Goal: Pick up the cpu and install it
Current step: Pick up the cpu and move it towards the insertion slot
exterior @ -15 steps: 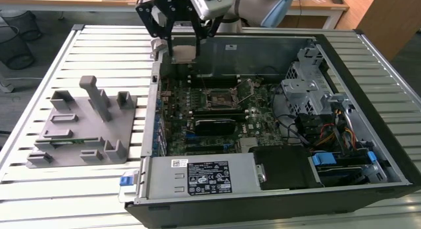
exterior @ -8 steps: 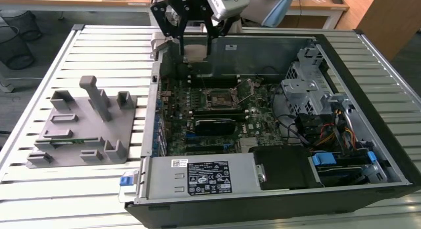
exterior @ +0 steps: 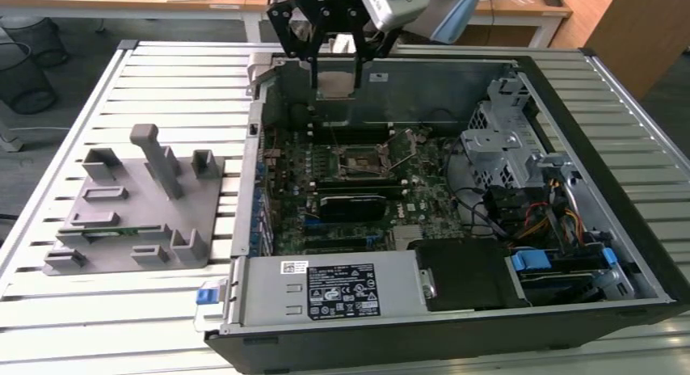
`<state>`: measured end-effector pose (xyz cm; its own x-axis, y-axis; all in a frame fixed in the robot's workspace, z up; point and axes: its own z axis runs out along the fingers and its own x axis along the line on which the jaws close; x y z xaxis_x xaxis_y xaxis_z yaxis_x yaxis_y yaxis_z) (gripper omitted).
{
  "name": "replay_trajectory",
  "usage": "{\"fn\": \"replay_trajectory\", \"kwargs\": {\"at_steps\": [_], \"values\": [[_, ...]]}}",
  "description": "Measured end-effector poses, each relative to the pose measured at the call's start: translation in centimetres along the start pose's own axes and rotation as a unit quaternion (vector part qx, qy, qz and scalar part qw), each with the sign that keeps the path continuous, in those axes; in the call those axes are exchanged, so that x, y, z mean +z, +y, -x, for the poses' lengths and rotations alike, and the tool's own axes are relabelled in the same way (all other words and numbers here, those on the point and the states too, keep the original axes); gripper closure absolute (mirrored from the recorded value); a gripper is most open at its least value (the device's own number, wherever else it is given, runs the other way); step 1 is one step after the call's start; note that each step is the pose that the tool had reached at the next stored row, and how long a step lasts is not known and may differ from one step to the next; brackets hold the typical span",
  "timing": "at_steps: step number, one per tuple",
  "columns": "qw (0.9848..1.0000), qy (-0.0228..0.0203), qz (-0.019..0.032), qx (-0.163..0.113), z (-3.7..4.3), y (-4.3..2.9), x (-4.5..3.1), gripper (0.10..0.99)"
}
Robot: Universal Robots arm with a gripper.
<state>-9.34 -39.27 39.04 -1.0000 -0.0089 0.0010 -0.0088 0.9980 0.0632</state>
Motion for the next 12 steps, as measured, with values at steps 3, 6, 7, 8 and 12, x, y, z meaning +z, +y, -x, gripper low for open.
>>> {"fn": "replay_trajectory", "kwargs": {"at_steps": [3, 6, 7, 8, 12], "values": [[1.0000, -0.0001, 0.0000, 0.000, 0.76, 0.26, 0.03, 0.557], [1.0000, -0.0003, 0.0000, 0.001, 1.45, 0.40, 0.05, 0.557], [1.0000, -0.0003, 0.0000, 0.001, 1.67, 0.43, 0.06, 0.557], [1.0000, -0.0003, 0.0000, 0.002, 1.92, 0.46, 0.07, 0.557], [1.0000, -0.0005, 0.0000, 0.002, 2.74, 0.54, 0.10, 0.557]]}}
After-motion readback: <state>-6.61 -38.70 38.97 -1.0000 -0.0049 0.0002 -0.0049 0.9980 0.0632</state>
